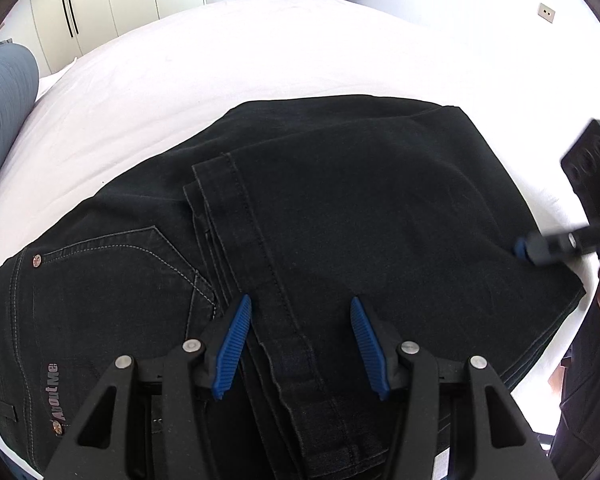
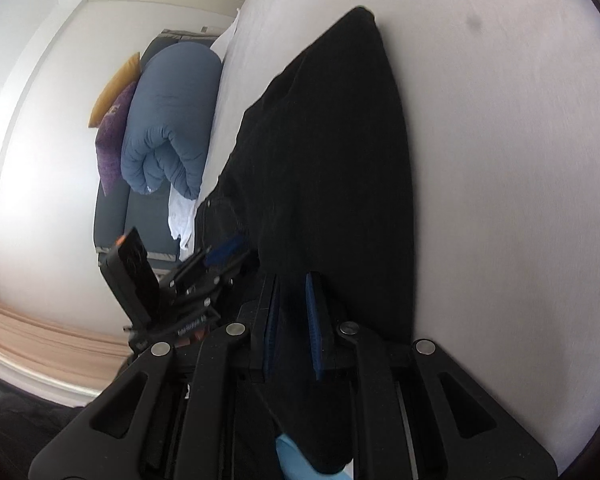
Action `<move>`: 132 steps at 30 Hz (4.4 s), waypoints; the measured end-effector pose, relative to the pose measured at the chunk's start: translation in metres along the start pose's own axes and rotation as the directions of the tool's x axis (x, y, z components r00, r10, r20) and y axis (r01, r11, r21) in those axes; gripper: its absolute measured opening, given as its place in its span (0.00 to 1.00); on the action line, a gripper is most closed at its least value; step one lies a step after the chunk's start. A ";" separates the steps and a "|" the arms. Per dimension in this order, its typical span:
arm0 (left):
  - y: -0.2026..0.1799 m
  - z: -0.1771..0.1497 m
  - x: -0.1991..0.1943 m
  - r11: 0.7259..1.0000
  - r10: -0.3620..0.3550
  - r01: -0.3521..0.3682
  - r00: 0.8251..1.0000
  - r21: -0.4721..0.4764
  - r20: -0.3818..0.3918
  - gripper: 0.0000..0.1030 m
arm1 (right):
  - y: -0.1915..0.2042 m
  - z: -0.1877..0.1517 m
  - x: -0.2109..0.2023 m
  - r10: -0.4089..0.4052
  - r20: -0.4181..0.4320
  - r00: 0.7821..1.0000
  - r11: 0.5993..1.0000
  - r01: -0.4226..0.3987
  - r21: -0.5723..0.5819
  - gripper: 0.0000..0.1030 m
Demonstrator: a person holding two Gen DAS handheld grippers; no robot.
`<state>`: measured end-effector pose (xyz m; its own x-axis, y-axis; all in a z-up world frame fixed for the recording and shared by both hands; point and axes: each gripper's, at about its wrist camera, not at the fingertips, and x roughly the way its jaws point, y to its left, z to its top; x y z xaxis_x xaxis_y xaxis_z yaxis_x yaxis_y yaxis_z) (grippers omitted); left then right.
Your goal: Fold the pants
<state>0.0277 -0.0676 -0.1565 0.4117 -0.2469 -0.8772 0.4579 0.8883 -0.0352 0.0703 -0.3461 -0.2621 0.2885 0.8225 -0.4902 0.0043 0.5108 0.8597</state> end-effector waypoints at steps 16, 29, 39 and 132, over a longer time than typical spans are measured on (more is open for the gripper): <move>0.006 -0.017 -0.008 1.000 -0.008 0.009 0.999 -0.016 0.033 0.53 | 0.077 -0.057 -0.040 -0.040 0.095 0.995 0.993 0.049 -0.103 0.15; 0.027 -0.026 -0.014 0.995 -0.046 0.051 0.997 -0.087 0.064 0.53 | 0.048 0.044 0.075 -0.165 -0.029 0.986 0.983 0.167 0.079 0.03; 0.169 -0.104 -0.082 0.738 -0.077 0.230 0.963 -0.634 0.260 0.58 | 0.043 0.049 0.070 -0.171 0.028 0.985 0.981 0.167 0.100 0.00; 0.048 -0.007 -0.137 0.867 -0.158 0.323 0.901 -0.379 0.405 0.00 | 0.165 0.094 0.083 0.219 0.055 0.974 0.968 -0.224 0.113 0.69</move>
<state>-0.0121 0.0120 -0.0417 0.6171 -0.5198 -0.5907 0.2314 0.8374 -0.4952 0.1849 -0.2164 -0.1473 0.3350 0.8991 -0.2818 0.0481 0.2823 0.9581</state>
